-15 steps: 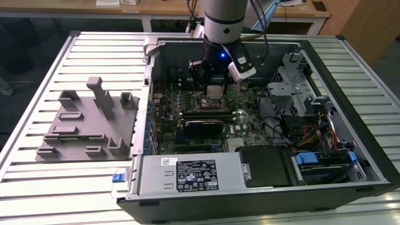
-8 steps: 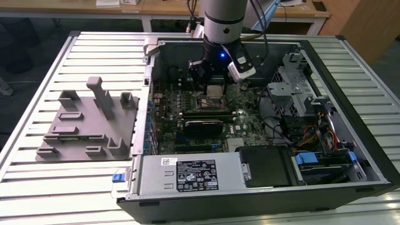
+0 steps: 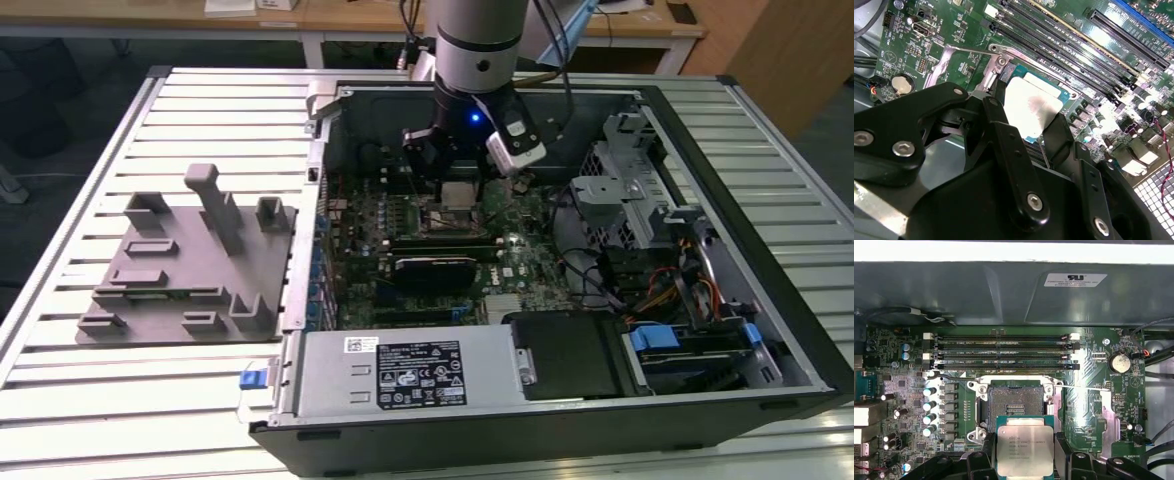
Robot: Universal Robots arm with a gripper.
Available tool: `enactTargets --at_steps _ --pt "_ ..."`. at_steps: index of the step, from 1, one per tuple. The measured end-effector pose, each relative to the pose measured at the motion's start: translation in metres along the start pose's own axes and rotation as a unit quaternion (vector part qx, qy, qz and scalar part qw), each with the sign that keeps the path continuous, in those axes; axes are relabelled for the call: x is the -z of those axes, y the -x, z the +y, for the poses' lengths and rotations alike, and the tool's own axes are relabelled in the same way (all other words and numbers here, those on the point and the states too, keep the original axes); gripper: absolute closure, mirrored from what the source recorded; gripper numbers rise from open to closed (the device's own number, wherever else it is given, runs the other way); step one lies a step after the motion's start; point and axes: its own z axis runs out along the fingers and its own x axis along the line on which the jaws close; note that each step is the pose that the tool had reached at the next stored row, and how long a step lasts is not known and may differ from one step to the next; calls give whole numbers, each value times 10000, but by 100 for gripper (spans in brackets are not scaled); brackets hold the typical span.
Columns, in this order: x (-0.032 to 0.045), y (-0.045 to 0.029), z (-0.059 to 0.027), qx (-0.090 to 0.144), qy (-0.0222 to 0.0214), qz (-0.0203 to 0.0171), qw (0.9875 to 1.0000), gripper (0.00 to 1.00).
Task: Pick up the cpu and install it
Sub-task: 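Place the cpu into insertion slot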
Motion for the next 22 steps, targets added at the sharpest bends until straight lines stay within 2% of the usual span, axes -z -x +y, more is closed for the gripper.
enactTargets --at_steps 5,8,11,14,17,22 --pt "0 0 0 -67 -1 -2 10000 46" --pt "0 0 0 -314 -6 -11 9995 46" --pt "0 0 0 -580 -11 -20 9983 46" --pt "-1 0 0 -855 -17 -30 9963 46" --pt "-1 0 0 -1123 -23 -39 9937 46" --pt "-2 0 0 -1576 -31 -55 9875 46"
